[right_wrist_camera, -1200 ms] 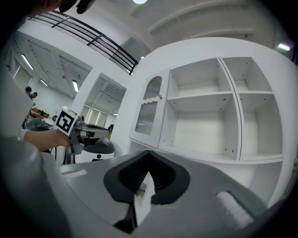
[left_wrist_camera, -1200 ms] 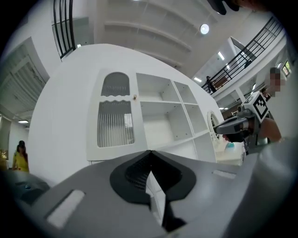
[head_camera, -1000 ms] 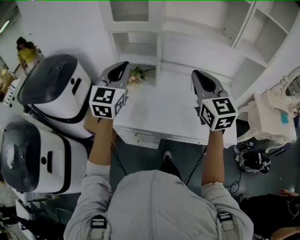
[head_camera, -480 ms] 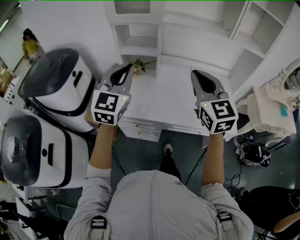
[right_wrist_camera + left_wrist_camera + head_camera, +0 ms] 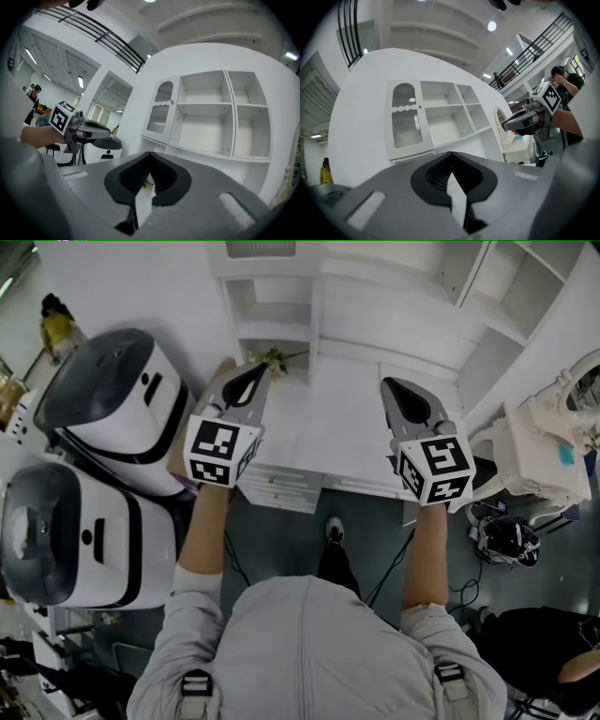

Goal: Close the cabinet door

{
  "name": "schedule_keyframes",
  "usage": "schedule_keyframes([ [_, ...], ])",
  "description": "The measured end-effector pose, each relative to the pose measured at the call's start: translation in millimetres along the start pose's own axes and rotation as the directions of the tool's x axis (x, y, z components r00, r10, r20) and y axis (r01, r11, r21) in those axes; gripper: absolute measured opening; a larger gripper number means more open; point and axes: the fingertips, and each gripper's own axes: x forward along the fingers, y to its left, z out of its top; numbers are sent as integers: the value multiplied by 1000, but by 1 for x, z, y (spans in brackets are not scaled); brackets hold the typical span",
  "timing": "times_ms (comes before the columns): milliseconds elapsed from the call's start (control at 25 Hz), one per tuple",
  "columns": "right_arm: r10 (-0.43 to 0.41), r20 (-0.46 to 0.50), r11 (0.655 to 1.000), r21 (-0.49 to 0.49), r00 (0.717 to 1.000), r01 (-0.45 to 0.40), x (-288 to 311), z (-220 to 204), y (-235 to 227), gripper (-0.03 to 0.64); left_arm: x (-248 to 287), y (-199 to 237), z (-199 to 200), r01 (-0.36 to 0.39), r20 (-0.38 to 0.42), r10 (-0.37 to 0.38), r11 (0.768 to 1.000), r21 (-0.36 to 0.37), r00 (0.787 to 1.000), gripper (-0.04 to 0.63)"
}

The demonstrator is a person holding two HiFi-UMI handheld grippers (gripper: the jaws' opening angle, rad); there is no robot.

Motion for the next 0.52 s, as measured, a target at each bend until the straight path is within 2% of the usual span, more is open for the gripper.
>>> schedule_keyframes([
  [520, 2, 3, 1000, 0, 1000, -2, -6, -1, 2, 2, -4, -8, 3, 13, -4, -13, 1000, 6, 1000, 17],
])
